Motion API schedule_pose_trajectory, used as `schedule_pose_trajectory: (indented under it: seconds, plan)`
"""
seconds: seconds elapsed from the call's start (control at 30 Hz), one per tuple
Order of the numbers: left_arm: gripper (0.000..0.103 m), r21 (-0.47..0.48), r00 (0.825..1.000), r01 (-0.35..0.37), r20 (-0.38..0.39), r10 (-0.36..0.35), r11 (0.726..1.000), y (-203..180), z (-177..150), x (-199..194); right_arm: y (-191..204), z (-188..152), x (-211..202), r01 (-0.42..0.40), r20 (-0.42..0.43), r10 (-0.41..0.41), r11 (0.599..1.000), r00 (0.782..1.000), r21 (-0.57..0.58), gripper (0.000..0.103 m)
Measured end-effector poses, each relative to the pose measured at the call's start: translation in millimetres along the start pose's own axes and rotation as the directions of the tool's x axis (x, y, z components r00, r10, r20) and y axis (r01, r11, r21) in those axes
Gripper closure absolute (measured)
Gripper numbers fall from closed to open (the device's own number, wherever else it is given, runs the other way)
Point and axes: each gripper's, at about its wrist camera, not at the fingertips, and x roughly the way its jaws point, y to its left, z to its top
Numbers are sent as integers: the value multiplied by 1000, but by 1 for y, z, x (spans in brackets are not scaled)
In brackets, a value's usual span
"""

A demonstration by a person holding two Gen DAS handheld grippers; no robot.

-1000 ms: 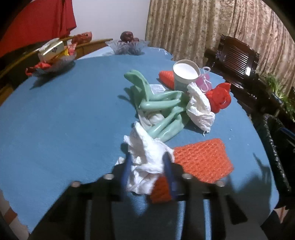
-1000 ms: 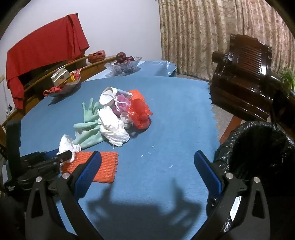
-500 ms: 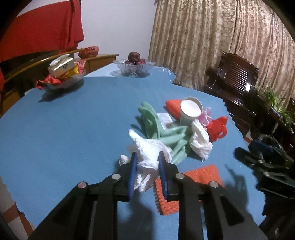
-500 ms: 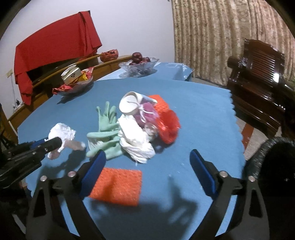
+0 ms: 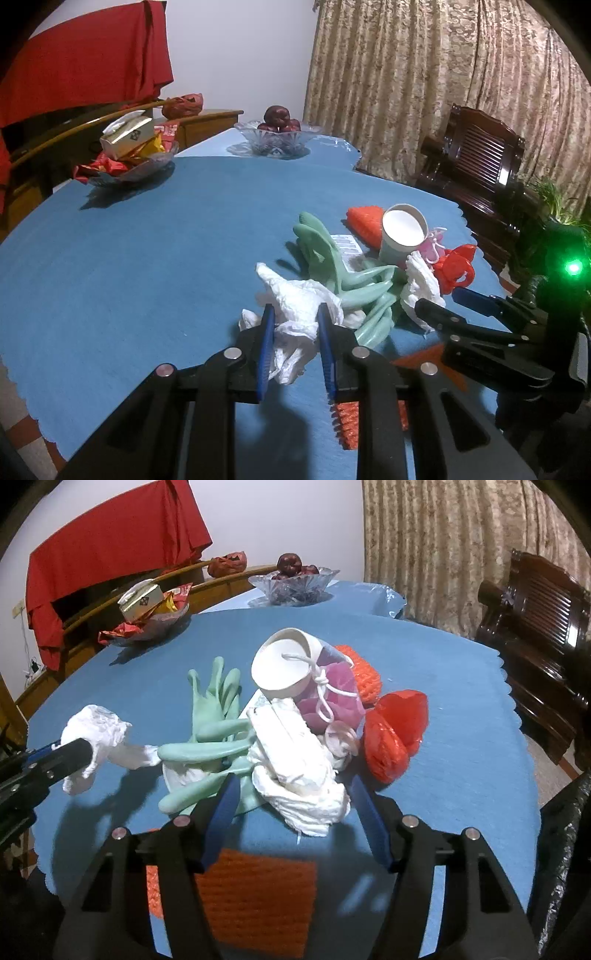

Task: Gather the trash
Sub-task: 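Grasp white tissue with the left gripper while the right grasps another tissue, then carry both white tissues over the bin and open both grippers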

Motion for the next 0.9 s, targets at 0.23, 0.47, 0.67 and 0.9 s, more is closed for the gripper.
schedule_pose_trajectory:
  seconds: [0.23, 0.47, 0.67, 0.9]
  plan:
    - [80, 10, 1000, 2, 2, -2, 1000, -2, 0, 0, 1, -1, 10, -14, -37, 14, 1000, 999, -10, 82]
    - [80, 22, 1000, 9, 17, -9, 1000, -11, 3, -5, -4, 0, -14, -57, -12, 58, 998, 998, 11, 90]
    - [80, 38, 999, 27, 29, -28, 999, -24, 6, -15, -14, -2, -46, -50, 29, 49, 998, 998, 38, 90]
    - [80, 64, 997, 64, 45, -66, 996, -46, 12, -30, -31, -2, -86, -27, 81, 22, 998, 997, 61, 90]
